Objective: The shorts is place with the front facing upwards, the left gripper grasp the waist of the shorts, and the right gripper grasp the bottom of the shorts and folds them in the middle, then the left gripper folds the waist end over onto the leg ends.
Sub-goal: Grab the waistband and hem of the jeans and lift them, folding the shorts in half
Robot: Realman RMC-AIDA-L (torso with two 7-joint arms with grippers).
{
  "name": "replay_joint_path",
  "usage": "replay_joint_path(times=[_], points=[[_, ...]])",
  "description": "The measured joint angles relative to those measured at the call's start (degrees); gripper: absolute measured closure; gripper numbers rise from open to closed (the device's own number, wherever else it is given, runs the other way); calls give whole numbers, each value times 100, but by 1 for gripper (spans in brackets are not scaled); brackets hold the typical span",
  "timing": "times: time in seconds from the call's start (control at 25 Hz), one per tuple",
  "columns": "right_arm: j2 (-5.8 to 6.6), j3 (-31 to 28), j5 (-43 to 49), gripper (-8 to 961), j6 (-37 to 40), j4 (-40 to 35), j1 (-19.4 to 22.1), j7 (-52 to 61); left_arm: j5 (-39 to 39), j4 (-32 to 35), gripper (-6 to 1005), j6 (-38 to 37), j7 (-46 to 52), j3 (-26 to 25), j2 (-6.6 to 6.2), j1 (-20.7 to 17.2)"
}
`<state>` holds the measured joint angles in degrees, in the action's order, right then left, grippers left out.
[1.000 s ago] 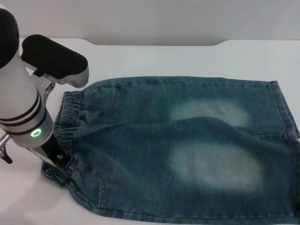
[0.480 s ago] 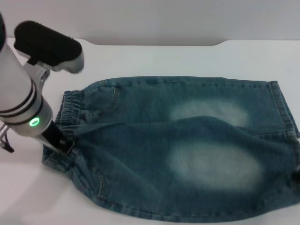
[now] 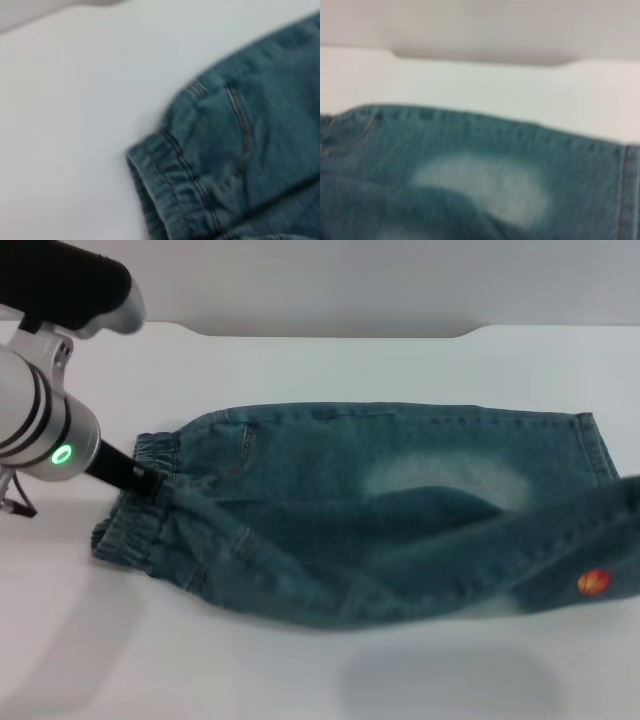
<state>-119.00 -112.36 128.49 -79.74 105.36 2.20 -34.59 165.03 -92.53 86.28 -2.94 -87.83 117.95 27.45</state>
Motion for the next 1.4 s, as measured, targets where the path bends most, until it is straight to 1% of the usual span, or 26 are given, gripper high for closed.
replay_joint_path(times=[0.04,0.08,0.12,0.32,0.52,0.72,0.84,1.04,1.16,1.4], points=[[-2,-80,-62,933,67,3,0,-87,1,-2,966,-97,-6,-21,0,-25],[-6,-280,-190,932,212,4,0,-284,2,-5,966,-212,-12,-44,-4,-61],[-6,-280,-190,931,212,4,0,-284,2,-7,966,-327,-18,-74,-8,-94],[-17,-690,-483,926,634,-195,10,-703,4,-62,966,-1027,-90,-297,-15,-309],[-27,-800,-1049,922,1299,-677,110,-1186,-21,-47,967,-1782,-97,-331,-8,-507],[-27,-801,-1301,917,1673,-1019,113,-1492,-44,80,962,-2491,-100,-286,6,-612],[-21,-798,-1559,914,1895,-1411,53,-1787,-54,293,956,-2839,-101,-226,13,-621],[-2,-919,-2132,910,2004,-2024,-99,-2403,-92,690,944,-3318,-101,-51,16,-569],[-1,-1003,-2285,907,2095,-2280,-198,-2651,-180,866,938,-3651,-101,69,13,-561],[0,-1112,-2399,902,2424,-2680,-358,-3219,-217,1016,924,-4047,-107,191,9,-563]])
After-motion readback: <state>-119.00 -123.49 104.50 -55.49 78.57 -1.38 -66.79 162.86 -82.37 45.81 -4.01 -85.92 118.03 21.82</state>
